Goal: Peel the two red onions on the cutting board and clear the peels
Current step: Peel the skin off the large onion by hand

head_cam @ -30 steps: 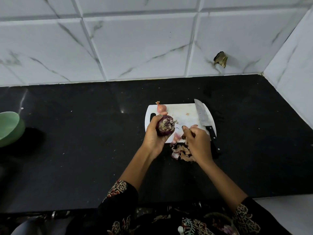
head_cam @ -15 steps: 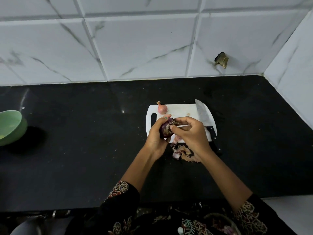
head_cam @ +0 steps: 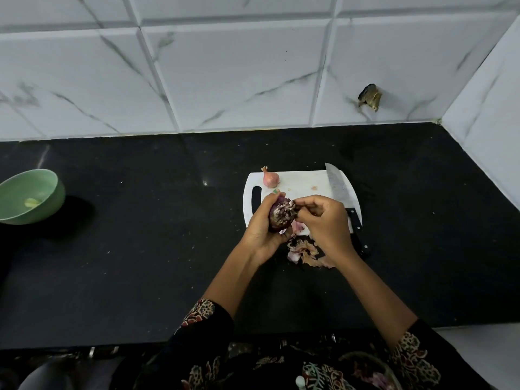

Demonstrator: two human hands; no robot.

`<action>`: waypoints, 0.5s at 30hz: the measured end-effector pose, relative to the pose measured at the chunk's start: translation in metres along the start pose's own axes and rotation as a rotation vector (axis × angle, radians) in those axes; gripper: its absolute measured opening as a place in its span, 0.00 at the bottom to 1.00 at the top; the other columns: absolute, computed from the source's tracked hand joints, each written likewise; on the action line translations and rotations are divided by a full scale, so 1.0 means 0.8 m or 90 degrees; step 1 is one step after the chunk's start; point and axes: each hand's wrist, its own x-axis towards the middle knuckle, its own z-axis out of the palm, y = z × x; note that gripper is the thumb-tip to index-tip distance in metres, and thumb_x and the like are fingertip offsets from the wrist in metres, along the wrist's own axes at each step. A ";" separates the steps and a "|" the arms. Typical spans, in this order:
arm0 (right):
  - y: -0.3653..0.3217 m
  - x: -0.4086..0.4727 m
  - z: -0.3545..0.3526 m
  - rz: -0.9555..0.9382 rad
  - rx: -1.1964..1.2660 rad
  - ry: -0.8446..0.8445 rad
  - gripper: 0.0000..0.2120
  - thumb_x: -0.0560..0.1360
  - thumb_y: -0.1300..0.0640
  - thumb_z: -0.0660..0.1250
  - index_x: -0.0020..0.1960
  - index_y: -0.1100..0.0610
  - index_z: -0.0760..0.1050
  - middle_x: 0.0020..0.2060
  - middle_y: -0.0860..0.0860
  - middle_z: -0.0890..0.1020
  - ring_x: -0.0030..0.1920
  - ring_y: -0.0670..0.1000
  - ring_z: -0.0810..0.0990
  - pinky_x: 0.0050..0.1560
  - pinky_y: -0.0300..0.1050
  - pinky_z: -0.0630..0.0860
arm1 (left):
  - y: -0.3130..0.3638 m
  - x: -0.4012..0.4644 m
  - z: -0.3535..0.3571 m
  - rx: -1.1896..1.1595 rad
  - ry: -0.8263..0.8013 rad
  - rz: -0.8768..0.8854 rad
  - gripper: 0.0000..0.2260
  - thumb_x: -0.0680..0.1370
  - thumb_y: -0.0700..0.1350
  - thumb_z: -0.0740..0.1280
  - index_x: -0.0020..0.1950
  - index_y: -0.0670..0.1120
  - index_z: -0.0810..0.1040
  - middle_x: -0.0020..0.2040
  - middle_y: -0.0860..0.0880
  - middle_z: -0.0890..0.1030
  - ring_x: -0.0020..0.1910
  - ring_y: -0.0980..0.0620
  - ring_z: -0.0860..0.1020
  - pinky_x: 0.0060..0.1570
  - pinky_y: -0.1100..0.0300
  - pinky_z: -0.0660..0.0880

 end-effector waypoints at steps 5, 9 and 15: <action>-0.005 -0.003 0.004 0.007 0.047 -0.030 0.08 0.71 0.56 0.72 0.50 0.53 0.79 0.43 0.44 0.82 0.44 0.43 0.82 0.44 0.36 0.79 | -0.004 0.007 -0.001 0.068 0.029 0.057 0.08 0.78 0.50 0.66 0.50 0.46 0.78 0.41 0.49 0.83 0.36 0.55 0.81 0.33 0.62 0.77; -0.002 -0.001 0.004 -0.006 0.010 -0.010 0.06 0.69 0.59 0.74 0.46 0.55 0.79 0.39 0.46 0.82 0.41 0.41 0.80 0.41 0.31 0.76 | -0.007 0.010 0.002 0.075 0.036 0.089 0.06 0.78 0.46 0.67 0.41 0.47 0.77 0.35 0.50 0.81 0.32 0.57 0.79 0.31 0.64 0.75; 0.012 0.006 0.003 0.042 0.031 0.029 0.04 0.73 0.63 0.70 0.42 0.55 0.78 0.36 0.51 0.82 0.35 0.47 0.81 0.35 0.36 0.78 | -0.008 0.013 0.002 0.061 0.043 0.087 0.05 0.78 0.44 0.66 0.43 0.47 0.77 0.39 0.49 0.80 0.34 0.56 0.79 0.30 0.63 0.76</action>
